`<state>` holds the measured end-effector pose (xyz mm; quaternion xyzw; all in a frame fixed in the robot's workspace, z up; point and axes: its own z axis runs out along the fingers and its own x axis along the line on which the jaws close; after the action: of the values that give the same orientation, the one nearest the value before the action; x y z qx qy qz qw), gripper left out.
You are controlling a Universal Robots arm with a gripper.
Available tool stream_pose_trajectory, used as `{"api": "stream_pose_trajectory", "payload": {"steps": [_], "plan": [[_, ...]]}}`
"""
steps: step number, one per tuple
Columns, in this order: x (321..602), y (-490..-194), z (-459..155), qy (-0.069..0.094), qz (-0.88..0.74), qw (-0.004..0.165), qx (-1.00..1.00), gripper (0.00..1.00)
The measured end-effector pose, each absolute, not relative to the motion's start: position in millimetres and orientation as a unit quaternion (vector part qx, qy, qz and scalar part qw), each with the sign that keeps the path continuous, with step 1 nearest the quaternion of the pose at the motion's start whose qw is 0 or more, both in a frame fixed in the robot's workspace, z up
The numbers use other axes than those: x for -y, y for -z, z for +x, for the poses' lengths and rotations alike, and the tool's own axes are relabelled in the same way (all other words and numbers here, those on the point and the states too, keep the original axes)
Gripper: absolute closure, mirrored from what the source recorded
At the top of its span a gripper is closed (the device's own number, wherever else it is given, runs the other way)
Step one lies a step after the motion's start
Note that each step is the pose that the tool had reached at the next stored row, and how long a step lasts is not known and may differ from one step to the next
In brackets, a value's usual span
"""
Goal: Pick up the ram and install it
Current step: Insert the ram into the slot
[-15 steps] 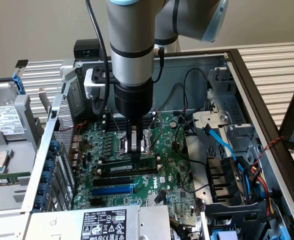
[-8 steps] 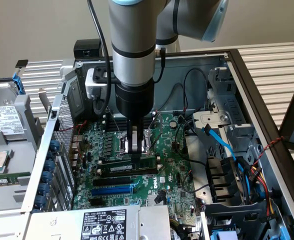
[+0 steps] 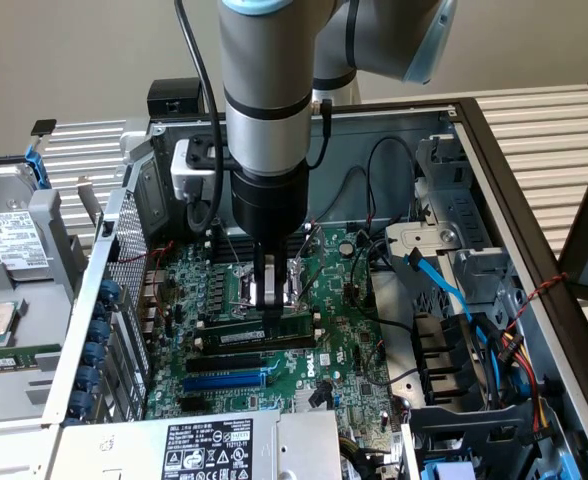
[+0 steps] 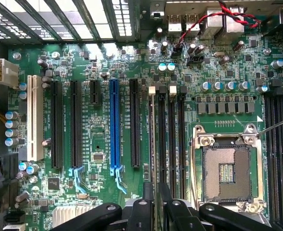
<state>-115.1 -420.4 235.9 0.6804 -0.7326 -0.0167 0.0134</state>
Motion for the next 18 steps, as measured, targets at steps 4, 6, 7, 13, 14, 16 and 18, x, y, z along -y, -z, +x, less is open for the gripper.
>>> {"api": "stream_pose_trajectory", "payload": {"steps": [4,6,7,13,14,16,18], "plan": [[420.7,-235.3,-115.1,0.017,0.68,0.013,0.733,0.81],[420.9,-235.1,-115.1,0.017,0.68,0.013,0.733,0.81],[420.9,-235.0,-115.1,0.017,0.68,0.013,0.733,0.83],[420.9,-234.7,-115.1,0.017,0.68,0.013,0.733,0.88],[421.0,-234.7,-115.1,0.017,0.68,0.013,0.733,0.88],[421.0,-234.7,-115.1,0.017,0.68,0.013,0.733,0.88],[420.9,-234.7,-115.1,0.017,0.68,0.013,0.733,0.88]]}}
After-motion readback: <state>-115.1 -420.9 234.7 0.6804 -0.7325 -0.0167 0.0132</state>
